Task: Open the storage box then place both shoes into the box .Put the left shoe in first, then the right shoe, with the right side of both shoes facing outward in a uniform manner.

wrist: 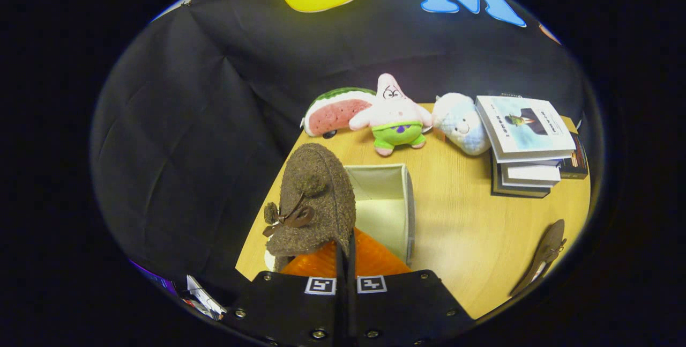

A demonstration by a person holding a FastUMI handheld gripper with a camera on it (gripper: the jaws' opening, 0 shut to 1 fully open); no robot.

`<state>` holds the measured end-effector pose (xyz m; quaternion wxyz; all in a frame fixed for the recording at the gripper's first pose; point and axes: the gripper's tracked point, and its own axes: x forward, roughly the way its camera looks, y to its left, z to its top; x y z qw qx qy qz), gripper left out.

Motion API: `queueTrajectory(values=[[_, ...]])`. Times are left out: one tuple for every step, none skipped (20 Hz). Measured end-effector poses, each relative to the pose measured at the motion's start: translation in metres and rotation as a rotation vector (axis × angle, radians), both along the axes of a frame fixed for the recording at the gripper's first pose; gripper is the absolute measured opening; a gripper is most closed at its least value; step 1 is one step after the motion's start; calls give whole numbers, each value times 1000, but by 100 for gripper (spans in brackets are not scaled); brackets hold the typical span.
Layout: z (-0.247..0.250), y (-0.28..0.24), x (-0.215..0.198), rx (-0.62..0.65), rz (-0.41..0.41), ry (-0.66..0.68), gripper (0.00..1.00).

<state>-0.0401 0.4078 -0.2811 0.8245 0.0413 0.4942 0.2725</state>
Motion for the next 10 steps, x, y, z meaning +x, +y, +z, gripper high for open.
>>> queueTrajectory(values=[[-12, 4, -3, -22, -7, 24, 0], [-25, 6, -3, -51, -20, 45, 0], [-38, 6, -3, -80, -37, 74, 0], [-53, 9, -3, -103, -56, 106, 0], [-65, 12, -3, -124, -76, 141, 0], [-79, 15, -1, -140, -91, 167, 0], [-90, 19, 1, -155, -102, 182, 0], [-100, 22, 3, -175, -110, 192, 0], [-109, 25, 4, -193, -114, 197, 0], [-117, 28, 3, -208, -114, 203, 0]])
